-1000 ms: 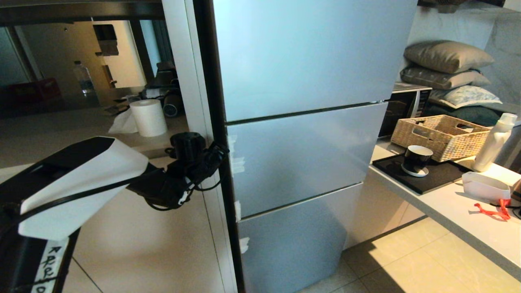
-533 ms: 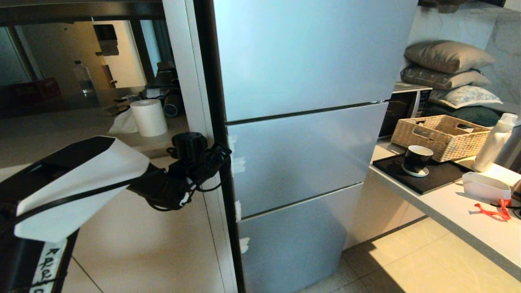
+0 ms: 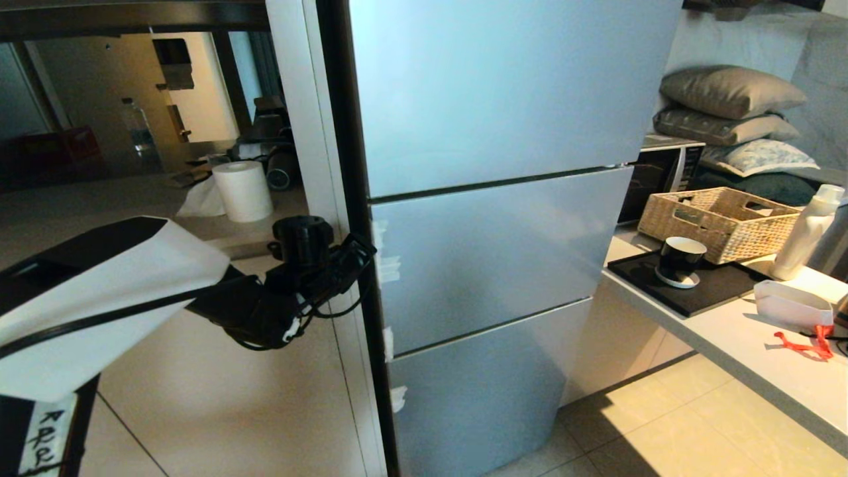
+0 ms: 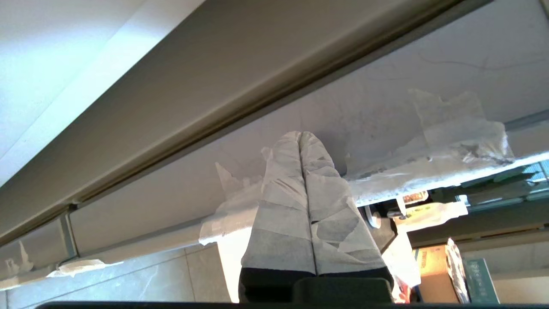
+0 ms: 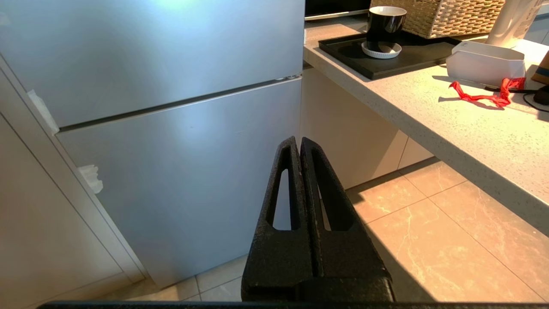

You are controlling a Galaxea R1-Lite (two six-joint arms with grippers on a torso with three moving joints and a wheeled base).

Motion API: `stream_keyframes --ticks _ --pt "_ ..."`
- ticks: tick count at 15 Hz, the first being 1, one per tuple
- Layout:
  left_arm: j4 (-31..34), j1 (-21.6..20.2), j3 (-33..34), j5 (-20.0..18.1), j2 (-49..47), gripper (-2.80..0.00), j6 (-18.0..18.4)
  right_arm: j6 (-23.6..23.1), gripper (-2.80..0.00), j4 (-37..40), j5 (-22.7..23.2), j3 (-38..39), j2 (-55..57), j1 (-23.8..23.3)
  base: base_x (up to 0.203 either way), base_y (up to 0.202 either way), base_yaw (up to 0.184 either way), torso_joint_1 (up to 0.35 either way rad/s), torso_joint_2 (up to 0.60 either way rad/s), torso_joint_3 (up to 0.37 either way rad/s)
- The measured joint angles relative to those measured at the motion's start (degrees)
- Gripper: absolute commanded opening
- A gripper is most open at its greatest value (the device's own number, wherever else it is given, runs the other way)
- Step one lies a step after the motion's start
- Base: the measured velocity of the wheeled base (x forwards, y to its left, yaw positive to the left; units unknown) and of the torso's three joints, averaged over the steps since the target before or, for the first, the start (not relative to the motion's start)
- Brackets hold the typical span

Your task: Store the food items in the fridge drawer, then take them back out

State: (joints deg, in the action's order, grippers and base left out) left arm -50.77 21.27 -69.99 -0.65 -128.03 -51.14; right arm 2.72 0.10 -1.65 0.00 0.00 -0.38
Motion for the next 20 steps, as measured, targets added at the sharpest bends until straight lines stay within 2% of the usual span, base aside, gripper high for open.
stream_keyframes --ticks 3,11,15,20 --pt "0.23 0.27 1.16 -1.23 0.49 -2.80 0.04 0.00 -2.80 -0.02 -0.02 0.00 0.00 -0.02 0.000 0.000 0.000 0.000 0.00 0.000" --pt "-0.16 1.68 3.77 -1.19 1.04 -2.80 0.27 -0.02 -2.80 0.00 -0.01 0.00 0.00 -0.04 0.000 0.000 0.000 0.000 0.00 0.000" --pt "-0.67 4.45 9.26 -1.03 3.51 -2.80 0.15 0.00 -2.80 -0.02 0.00 0.00 0.00 0.00 0.000 0.000 0.000 0.000 0.00 0.000" --pt "-7.03 11.28 21.42 -0.47 8.78 -2.80 0.24 0.00 -2.80 0.00 -0.04 0.00 0.00 -0.04 0.000 0.000 0.000 0.000 0.00 0.000"
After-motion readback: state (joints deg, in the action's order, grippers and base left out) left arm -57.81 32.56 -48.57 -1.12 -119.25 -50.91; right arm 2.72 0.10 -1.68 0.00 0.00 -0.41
